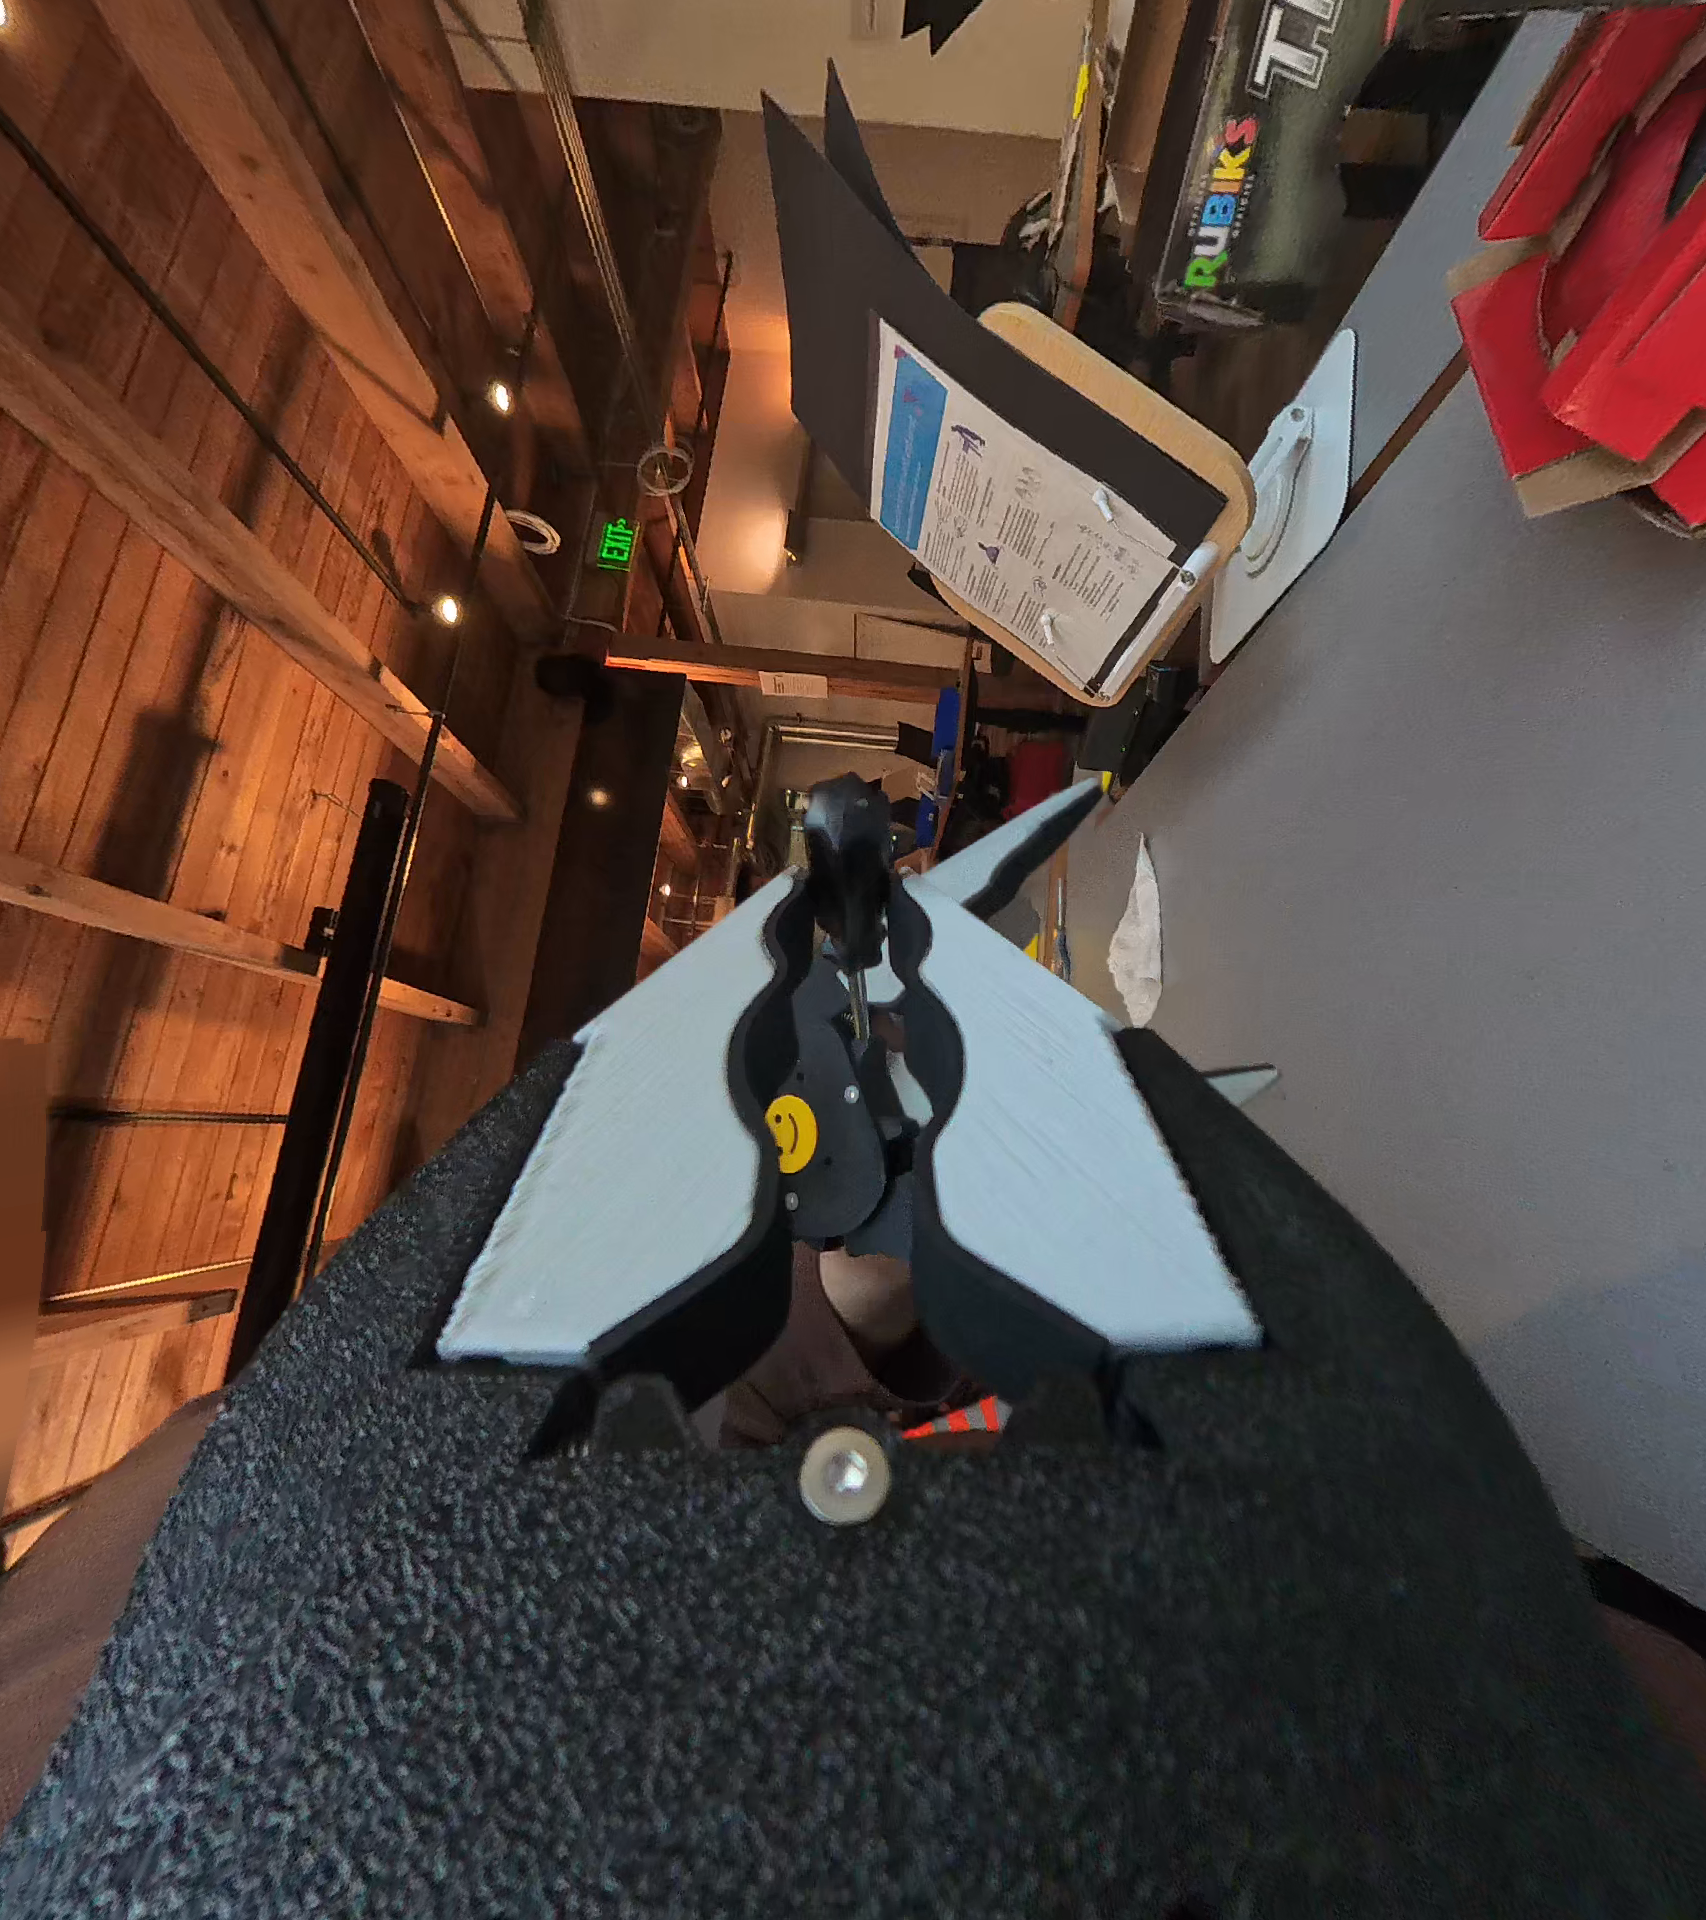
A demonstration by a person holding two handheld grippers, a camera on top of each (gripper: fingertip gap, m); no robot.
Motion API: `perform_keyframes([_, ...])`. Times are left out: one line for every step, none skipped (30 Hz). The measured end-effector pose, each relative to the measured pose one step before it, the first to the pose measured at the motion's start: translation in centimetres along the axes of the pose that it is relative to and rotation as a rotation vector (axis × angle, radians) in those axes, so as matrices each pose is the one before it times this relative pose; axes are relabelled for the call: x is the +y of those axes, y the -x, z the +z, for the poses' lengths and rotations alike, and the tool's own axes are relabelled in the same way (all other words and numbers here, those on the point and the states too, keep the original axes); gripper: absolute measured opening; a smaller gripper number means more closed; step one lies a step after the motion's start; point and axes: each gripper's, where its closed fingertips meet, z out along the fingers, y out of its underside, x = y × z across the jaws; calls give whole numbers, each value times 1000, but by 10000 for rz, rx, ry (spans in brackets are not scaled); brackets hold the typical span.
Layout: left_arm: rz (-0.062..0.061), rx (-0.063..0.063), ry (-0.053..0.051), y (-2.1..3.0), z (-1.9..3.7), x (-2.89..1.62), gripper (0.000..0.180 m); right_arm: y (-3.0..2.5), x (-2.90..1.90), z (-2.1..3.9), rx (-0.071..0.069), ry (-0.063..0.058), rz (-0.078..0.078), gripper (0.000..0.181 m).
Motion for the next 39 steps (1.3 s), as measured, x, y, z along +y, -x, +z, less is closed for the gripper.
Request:
perform_keyframes([220,-263,33,407,19,-50,89,-80,25,-83,29,-161,187,11])
perform_keyframes([214,-267,17,411,74,-75,89,-88,-79,14,33,-193,177,11])
perform_keyframes([191,-222,8,311,88,-63,89,-160,-77,-39,43,-171,167,11])
perform_keyframes([133,-165,16,207,169,-62,89,-192,-45,51,63,-110,122,11])
perform_keyframes([74,-124,43,190,281,-17,90,-202,-34,104,74,-65,67,11])
perform_keyframes([9,-125,64,156,222,19,90,-173,-17,137,74,-56,40,10])
perform_keyframes([-20,-60,64,75,216,23,90,-79,26,157,8,-23,59,11])
perform_keyframes([-38,-35,32,62,155,-20,90,-4,116,183,-45,30,94,11])
perform_keyframes([-27,-6,4,27,104,-56,90,-16,166,146,-35,45,97,11])
perform_keyframes([-18,0,-23,21,24,-79,90,-27,198,54,-14,42,63,10])
perform_keyframes([-21,-17,-34,52,22,-92,90,-118,215,-13,37,40,18,10])
perform_keyframes([-4,-4,-23,6,12,-60,90,-204,148,14,59,16,11,11])
perform_keyframes([3,1,-4,-15,19,-38,90,-228,138,-45,37,-3,42,11])
perform_keyframes([2,1,4,-37,-22,-11,90,-231,107,-38,38,-14,53,11])
perform_keyframes([-6,14,-5,-62,-14,-10,90,-248,95,-42,60,-18,43,11])
perform_keyframes([-15,24,-2,-51,22,22,90,-236,101,-25,71,-9,13,11])
perform_keyframes([-18,42,15,-94,71,70,90,-198,115,41,48,10,-4,11])
perform_keyframes([-28,39,14,-74,35,78,90,-89,127,57,10,28,5,11])
perform_keyframes([-35,39,3,-83,17,51,90,-56,40,84,15,5,-15,11])
perform_keyframes([-40,47,6,-79,-5,60,90,-39,-53,94,40,-15,-62,11])
perform_keyframes([-43,36,11,-52,21,65,90,-15,-91,60,50,5,-85,11])
perform_keyframes([-43,46,15,-75,29,67,90,-6,-81,14,51,10,-85,11])
perform_keyframes([-68,52,11,-73,0,33,90,-57,-86,-58,91,-8,-105,11])
perform_keyframes([-79,67,-1,-62,7,-16,90,-62,-48,-16,111,13,-140,11])
perform_keyframes([-84,60,-10,-60,-13,-39,90,13,58,33,64,66,-140,11])
perform_keyframes([-128,85,-34,-116,-54,-71,90,68,90,86,13,74,-121,11])
perform_keyframes([-178,207,-56,-294,-77,-114,89,88,44,55,18,45,-139,11])
perform_keyframes([-227,309,-92,-410,-106,-167,87,83,-4,-24,58,30,-191,11])
perform_keyframes([-254,334,-49,-369,-88,-83,82,74,-37,-9,60,22,-226,11])
perform_keyframes([-242,358,-32,-363,-108,-61,74,103,-75,-41,50,19,-242,11])
perform_keyframes([-180,539,-79,-606,-158,-103,59,40,-123,-67,85,17,-281,11])
perform_keyframes([-180,599,-135,-695,-242,-170,44,-28,-142,-93,154,19,-361,11])
perform_keyframes([-235,464,-159,-443,-289,-225,37,-52,-93,-102,200,65,-412,11])
perform_keyframes([-260,322,-185,-194,-312,-332,37,-25,-31,-85,181,95,-386,11])
perform_keyframes([-244,265,-159,-199,-243,-343,39,49,-42,-73,113,78,-328,11])
perform_keyframes([-198,269,-127,-220,-321,-368,37,111,-59,-55,68,38,-298,11])
perform_keyframes([-114,394,-175,-386,-260,-432,30,233,-93,-51,18,13,-329,11])
perform_keyframes([-90,391,-251,-413,-241,-526,27,400,-67,22,-4,35,-392,11])
perform_keyframes([-129,283,-233,-320,-209,-523,23,436,-34,50,72,76,-457,11])
